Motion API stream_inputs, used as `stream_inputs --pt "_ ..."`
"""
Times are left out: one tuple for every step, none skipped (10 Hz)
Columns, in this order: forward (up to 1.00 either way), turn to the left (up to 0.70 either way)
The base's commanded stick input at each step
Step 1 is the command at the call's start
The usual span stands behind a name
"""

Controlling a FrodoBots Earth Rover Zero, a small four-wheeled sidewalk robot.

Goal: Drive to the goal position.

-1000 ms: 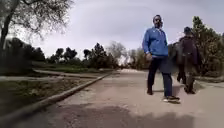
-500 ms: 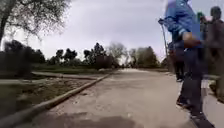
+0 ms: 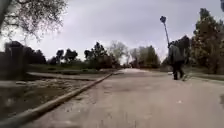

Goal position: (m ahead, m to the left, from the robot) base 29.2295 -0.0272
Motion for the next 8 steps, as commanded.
stream_inputs --pt "0.70 -0.11" --pt "0.70 -0.20" --pt "0.70 -0.35" --pt "0.70 -0.34" --pt "0.70 -0.24" --pt "0.70 -0.05" --pt "0.70 -0.02" --pt "0.70 -0.01"
